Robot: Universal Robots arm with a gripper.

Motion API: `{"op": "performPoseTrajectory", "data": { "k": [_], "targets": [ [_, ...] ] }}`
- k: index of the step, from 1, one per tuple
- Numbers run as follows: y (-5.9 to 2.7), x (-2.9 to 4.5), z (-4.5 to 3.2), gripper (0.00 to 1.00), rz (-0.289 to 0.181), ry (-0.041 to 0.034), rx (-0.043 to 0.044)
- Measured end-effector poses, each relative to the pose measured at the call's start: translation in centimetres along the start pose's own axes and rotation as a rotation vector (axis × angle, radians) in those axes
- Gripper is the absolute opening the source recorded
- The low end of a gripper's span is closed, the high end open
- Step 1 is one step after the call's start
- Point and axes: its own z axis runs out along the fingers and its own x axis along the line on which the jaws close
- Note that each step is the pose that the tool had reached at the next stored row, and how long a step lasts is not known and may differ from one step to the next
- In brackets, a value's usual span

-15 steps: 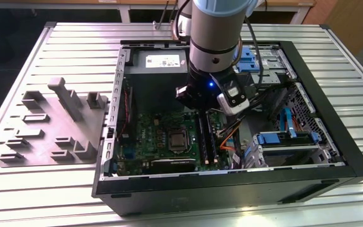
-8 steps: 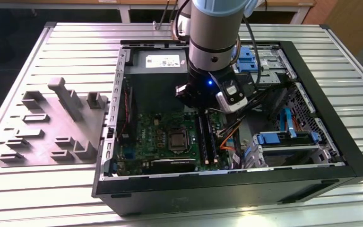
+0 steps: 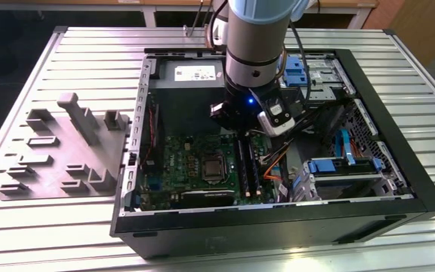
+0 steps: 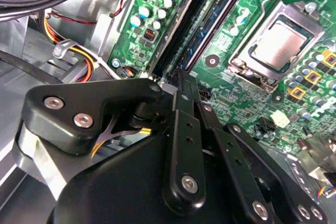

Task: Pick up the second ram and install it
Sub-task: 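Press down the second ram until it locks into place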

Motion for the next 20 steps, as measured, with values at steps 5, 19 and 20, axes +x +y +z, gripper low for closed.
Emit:
{"op": "performPoseTrajectory", "data": {
  "k": [5, 19, 20],
  "targets": [
    [-0.02, 0.01, 0.16, 0.1, 0.0, 0.0002, 0.0004],
    [0.02, -0.04, -0.57, 0.1, 0.0, 0.0, -0.0001],
    [0.03, -0.04, -0.58, 0.1, 0.0, -0.0001, -0.0003]
  ]
}}
